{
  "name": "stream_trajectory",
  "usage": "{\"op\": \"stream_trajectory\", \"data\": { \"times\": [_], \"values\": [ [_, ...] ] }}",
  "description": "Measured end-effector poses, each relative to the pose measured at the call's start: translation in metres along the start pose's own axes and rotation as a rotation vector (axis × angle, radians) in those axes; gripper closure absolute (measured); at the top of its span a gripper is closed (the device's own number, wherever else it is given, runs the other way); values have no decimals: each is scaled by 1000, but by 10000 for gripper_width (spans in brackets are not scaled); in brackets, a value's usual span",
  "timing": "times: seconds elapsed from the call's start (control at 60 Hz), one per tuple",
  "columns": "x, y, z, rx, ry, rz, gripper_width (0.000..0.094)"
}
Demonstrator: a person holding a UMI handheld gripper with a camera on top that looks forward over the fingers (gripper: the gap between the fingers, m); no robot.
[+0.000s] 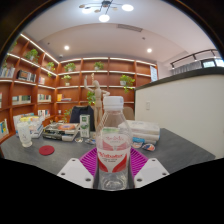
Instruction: Pour water
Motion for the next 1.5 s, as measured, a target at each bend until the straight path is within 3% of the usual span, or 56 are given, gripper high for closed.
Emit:
{"op": "stream_trajectory", "data": {
  "times": [0.083,0.333,0.65,0.967,1.217,1.35,1.5],
  "values": [
    [1,-1,-1,3,-8,12,567],
    [-13,-4,-14,121,-28,-40,571],
    [-72,-53,-142,843,-51,-75,569],
    [-129,-90,-290,1666,-36,50,570],
    [-158,-100,-338,2170,42,130,572],
    [-159,-106,-356,2375,116,220,571],
    [-162,-106,-356,2397,149,191,569]
  ]
}}
Point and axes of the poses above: the point between the fingertips, and its own axes, seen from behind it with the camera up: z to the right, y down, x backward, against the way the camera looks, the point moved 9 cm from there along x, backward, against the way the camera looks, and after that the axes turned 9 degrees about -y, right-handed, at the moved point
